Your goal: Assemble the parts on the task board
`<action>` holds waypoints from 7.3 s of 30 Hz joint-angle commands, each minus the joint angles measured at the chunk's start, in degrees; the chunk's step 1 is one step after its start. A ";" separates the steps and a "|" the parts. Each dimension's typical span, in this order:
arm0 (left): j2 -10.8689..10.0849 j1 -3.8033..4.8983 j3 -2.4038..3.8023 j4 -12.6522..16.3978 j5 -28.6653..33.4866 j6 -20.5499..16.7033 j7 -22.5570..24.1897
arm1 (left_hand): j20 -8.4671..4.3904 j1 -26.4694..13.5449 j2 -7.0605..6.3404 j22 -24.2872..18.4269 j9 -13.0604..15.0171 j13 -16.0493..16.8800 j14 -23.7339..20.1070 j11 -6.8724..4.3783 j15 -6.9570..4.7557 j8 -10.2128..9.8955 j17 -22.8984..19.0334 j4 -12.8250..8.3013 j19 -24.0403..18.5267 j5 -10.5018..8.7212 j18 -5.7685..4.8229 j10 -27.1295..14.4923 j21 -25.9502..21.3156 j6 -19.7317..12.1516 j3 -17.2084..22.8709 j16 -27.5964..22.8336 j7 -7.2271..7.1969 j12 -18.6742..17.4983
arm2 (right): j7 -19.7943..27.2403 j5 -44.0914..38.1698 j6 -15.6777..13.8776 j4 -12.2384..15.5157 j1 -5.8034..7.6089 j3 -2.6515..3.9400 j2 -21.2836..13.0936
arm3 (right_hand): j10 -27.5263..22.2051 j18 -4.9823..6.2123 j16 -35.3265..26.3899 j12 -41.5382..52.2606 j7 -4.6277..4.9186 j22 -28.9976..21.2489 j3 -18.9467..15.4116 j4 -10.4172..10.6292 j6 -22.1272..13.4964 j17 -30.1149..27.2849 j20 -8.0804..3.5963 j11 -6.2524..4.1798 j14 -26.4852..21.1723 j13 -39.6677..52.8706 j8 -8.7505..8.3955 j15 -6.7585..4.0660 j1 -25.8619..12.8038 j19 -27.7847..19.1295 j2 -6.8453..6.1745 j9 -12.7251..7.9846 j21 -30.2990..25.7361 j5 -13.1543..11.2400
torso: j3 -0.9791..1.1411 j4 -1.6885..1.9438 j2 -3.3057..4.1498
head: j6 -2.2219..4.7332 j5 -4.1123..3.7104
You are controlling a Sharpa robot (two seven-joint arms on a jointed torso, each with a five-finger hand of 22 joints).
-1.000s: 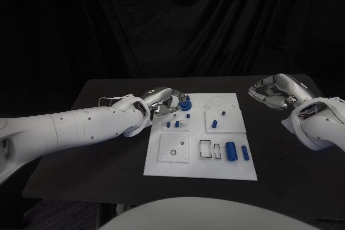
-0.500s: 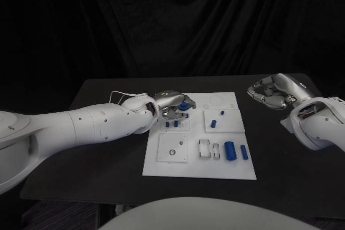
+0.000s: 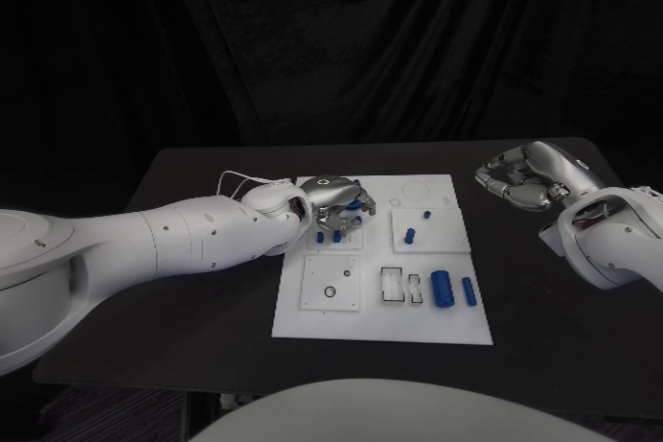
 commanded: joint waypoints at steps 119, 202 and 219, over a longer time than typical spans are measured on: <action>-9.67 0.97 -0.04 6.50 -5.06 -1.79 -2.01 | -1.94 -3.65 2.50 11.86 1.77 -7.74 3.29 -2.86 -2.25 4.39 -0.94 -2.45 3.54 0.04 -1.46 17.93 2.19 11.88 -0.57 1.71 1.19 -1.75 | -0.16 0.38 1.28 0.01 -0.47 0.03 -0.66 | 5.86 1.21 0.17 0.15 0.06 12.90 0.41 0.09 0.32 15.10 0.35 0.23 5.94 15.10 -0.45 0.39 0.24 2.51 0.05 -0.07 -0.55 0.39 | 0.03 0.17 0.14 | 0.00 0.18; -7.93 -0.47 -0.03 4.72 -5.07 -6.98 -1.09 | -2.23 -2.76 2.59 11.62 1.14 -7.29 2.41 -3.10 -2.58 3.09 -2.58 -3.63 2.95 -0.35 -1.27 18.29 1.40 10.93 -0.93 0.78 1.01 -1.62 | -0.25 0.38 1.47 0.01 -0.60 0.03 -0.81 | 5.86 1.22 0.17 0.15 0.04 12.89 0.62 -0.24 0.37 15.10 0.34 0.21 5.94 15.10 -0.48 0.38 0.72 2.48 -0.10 -0.04 -0.60 0.39 | 0.02 0.35 0.07 | 0.00 -0.23; -7.29 -0.67 -0.03 4.02 -5.07 -4.51 -1.56 | -2.24 -2.84 2.65 11.50 0.97 -7.23 2.18 -3.09 -2.55 2.78 -2.91 -3.63 2.67 -0.58 -1.19 18.07 1.06 10.67 -0.97 0.57 1.00 -1.70 | -0.29 0.38 1.55 0.00 -0.66 0.03 -0.76 | 5.86 1.22 0.17 0.15 0.04 12.89 0.62 -0.24 0.37 15.10 0.34 0.21 5.94 15.10 -0.48 0.38 0.72 2.48 -0.10 -0.04 -0.60 0.39 | 0.07 0.46 0.09 | 0.00 -0.52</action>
